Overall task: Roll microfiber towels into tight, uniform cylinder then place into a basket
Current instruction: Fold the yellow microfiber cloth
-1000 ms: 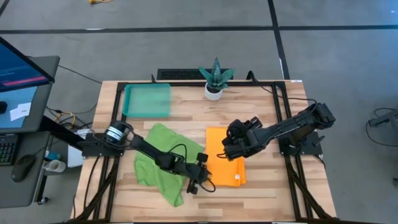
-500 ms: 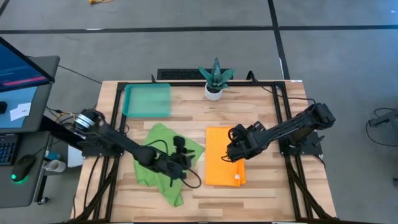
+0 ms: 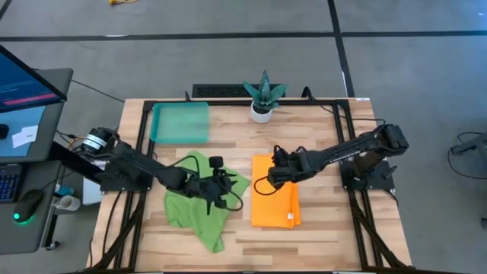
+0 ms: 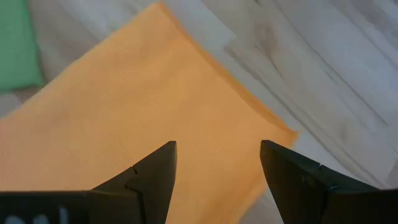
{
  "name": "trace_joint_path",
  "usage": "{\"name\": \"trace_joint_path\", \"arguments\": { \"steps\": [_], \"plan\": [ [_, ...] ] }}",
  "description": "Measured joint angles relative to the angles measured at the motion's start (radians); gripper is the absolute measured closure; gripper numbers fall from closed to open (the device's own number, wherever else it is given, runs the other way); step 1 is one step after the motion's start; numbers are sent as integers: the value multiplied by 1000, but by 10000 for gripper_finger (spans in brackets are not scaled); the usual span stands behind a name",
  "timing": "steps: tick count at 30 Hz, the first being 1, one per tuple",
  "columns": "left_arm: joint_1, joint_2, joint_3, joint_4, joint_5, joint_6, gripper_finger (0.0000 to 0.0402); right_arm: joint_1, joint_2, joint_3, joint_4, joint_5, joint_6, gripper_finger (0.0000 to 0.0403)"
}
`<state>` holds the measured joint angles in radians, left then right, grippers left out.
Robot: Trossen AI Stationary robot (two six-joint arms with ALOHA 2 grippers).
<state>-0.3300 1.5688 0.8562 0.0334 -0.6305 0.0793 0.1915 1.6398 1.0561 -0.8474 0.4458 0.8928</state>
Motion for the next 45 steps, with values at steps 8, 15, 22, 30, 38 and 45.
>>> {"name": "trace_joint_path", "arguments": {
  "steps": [8, 15, 22, 30, 38, 45],
  "plan": [
    [81, -20, 1, 98, 59, 51, 310, -13, 1, 0, 15, -3, 5, 148],
    [114, -19, 1, 82, 162, -12, 310, -22, 2, -54, 93, -5, -13, 148],
    [114, -19, 1, 77, 164, -21, 310, -44, 2, -73, 111, -25, -21, 148],
    [115, -19, 1, 37, 163, -37, 310, -65, 2, -127, 192, -40, -54, 148],
    [115, -19, 1, 32, 163, -38, 310, -96, 3, -179, 235, -105, -48, 148],
    [115, -19, 1, 32, 162, -39, 310, -108, 3, -220, 242, -133, -13, 148]
  ]
}}
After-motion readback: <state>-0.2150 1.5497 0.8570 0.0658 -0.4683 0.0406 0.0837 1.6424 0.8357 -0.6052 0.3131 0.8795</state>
